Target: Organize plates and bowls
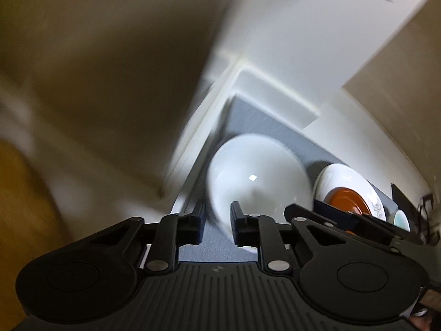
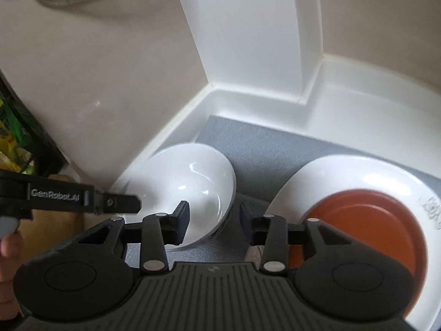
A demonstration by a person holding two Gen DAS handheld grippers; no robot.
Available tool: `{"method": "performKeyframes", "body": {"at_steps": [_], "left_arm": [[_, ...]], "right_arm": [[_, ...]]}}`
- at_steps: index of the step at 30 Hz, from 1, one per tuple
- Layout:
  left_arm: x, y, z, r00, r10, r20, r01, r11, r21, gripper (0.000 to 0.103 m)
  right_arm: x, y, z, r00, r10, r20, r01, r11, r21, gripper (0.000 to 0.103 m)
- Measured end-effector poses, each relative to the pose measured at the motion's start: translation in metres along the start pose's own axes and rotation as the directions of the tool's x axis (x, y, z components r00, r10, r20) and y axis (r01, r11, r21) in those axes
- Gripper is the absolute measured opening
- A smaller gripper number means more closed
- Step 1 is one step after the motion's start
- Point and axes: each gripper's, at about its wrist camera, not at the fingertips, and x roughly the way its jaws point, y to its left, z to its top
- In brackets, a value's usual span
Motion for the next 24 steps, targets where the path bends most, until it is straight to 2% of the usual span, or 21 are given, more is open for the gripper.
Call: {"method": "performKeyframes", "body": {"at_steps": [2, 4, 5, 8, 14, 19, 24], "left_arm": [[0.004, 0.008, -0.003, 0.999, -0.027, -0.020, 0.027, 0.999, -0.030, 0.020], [0.007, 0.010, -0.005, 0.998, -0.054, -0.030, 0.053, 0.998, -0.042, 0.018], [0.007, 0.009, -0.005, 0.998, -0.057, -0.032, 0.056, 0.998, -0.037, 0.013], [0.001, 0.005, -0.012, 0.998, -0.019, -0.061, 0.020, 1.000, 0.005, 0.013], [-0.014, 0.022, -0.035, 0.984, -0.050, -0.170, 0.052, 0.999, 0.005, 0.014], [-0.012, 0.020, -0.032, 0.986, -0.063, -0.156, 0.059, 0.998, -0.030, 0.014], [-0.020, 0.003, -0.036, 0.988, -0.016, -0.151, 0.021, 0.999, 0.032, 0.015]], "right_arm": [[0.007, 0.000, -0.002, 1.000, -0.017, -0.025, 0.017, 1.000, 0.008, 0.031], [0.007, 0.000, -0.005, 1.000, 0.001, -0.030, 0.000, 1.000, 0.016, 0.021], [0.006, 0.003, -0.006, 0.999, -0.001, -0.034, 0.001, 1.000, 0.002, 0.021], [-0.002, 0.010, -0.012, 0.998, -0.008, -0.061, 0.006, 1.000, -0.022, 0.020], [-0.026, 0.022, -0.038, 0.989, 0.042, -0.141, -0.043, 0.999, -0.001, 0.022], [-0.024, 0.025, -0.045, 0.991, 0.021, -0.131, -0.022, 1.000, -0.002, 0.028], [-0.029, 0.018, -0.044, 0.993, 0.023, -0.112, -0.020, 1.000, 0.021, 0.022]]}}
